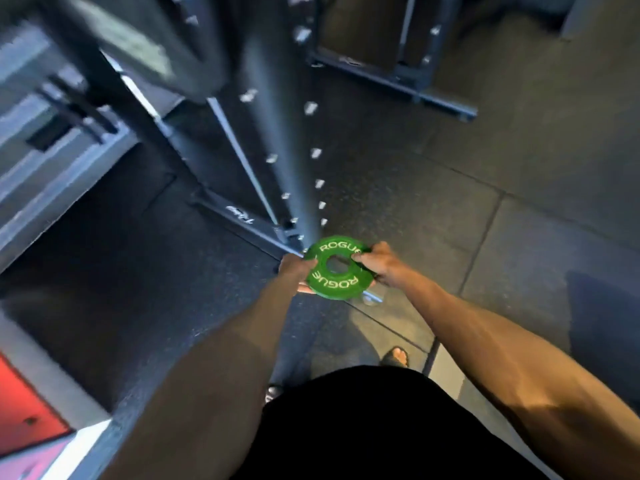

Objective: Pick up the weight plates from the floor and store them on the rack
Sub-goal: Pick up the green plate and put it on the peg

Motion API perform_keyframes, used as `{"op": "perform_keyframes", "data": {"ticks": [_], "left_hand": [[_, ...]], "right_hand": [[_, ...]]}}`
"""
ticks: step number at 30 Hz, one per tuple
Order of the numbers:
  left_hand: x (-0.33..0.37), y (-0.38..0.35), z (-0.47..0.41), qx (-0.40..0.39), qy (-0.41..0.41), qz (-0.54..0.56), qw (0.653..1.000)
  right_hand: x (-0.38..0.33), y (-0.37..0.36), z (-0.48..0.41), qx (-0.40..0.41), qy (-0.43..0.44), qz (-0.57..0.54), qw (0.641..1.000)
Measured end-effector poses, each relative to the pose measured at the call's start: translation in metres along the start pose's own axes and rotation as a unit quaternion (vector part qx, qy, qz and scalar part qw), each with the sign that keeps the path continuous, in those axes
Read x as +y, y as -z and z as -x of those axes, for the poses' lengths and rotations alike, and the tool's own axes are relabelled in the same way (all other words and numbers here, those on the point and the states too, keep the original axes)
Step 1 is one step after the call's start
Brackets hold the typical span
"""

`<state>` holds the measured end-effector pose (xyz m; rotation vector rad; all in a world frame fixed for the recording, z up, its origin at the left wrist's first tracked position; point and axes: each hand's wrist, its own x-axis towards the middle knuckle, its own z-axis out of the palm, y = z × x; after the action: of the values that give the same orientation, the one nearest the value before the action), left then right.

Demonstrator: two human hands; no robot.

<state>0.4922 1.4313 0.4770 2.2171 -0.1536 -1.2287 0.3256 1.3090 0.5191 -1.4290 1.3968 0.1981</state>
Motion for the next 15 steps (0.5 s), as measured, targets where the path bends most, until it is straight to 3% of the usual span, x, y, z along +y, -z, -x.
{"op": "perform_keyframes", "data": {"ticks": [10,15], "left_hand": [[-0.140,0.265,0.024,0.073,0.046,0.144,0.986],[-0.207,0.361,-0.004,0.152,0.041,0.140,0.978]], "right_hand": [[-0.144,-0.252,0.084,-0.101,0.077,0.063,0.990],[-0.201,-0.345,0.114,-0.138,0.121,0.096,0.978]]}}
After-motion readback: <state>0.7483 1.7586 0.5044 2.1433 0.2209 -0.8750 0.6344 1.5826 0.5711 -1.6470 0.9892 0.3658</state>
